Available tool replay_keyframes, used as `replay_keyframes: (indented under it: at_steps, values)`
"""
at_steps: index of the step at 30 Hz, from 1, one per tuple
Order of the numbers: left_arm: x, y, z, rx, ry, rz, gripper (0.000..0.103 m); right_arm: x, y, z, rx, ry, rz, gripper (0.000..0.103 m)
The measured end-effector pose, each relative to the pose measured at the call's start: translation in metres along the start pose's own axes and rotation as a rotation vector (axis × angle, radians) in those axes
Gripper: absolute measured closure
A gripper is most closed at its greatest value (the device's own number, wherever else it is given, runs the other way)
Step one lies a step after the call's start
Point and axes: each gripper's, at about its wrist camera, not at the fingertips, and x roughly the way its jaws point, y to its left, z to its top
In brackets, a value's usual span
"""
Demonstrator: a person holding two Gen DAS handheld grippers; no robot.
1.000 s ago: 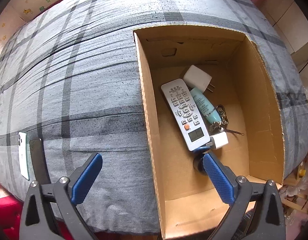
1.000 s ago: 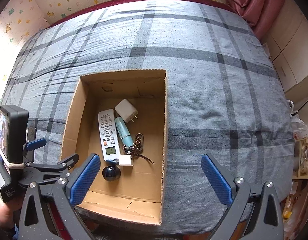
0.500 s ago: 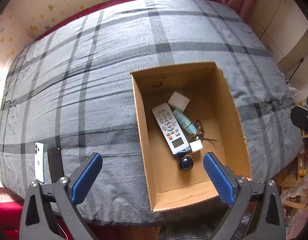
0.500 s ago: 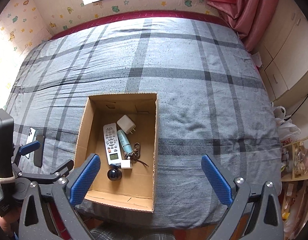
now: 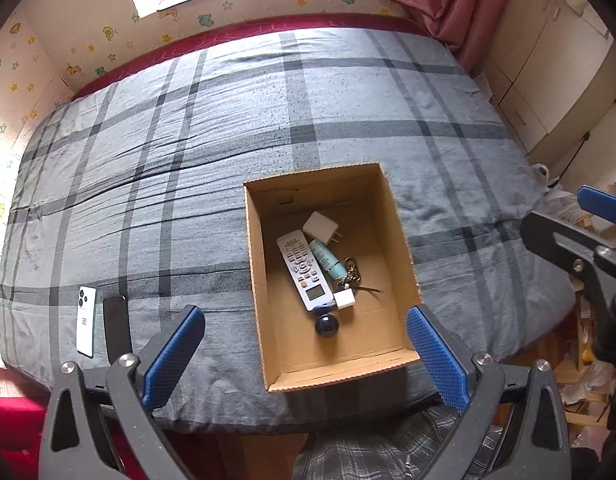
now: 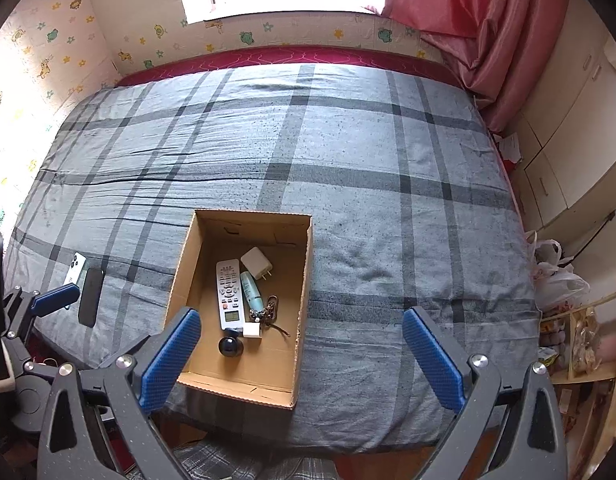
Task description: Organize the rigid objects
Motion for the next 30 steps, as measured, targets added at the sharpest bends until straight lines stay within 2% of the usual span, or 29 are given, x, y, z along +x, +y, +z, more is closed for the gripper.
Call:
replay_keyframes:
  at_steps: [8, 17, 30]
  values:
    - [-0.022, -0.008, -0.008, -0.025, -0.039, 0.012, 0.000, -0.020, 0.000, -0.010, -0.015, -0.036, -0.009, 0.000]
    - [-0.028, -0.009, -0.018, -0.043, -0.047, 0.015, 0.000, -0.020, 0.001, -0.020, -0.020, -0.026, 0.000, 0.000]
    - [-0.034, -0.014, -0.026, -0.019, -0.053, 0.027, 0.000, -0.028, 0.003, -0.028, -0.012, -0.046, 0.008, 0.000]
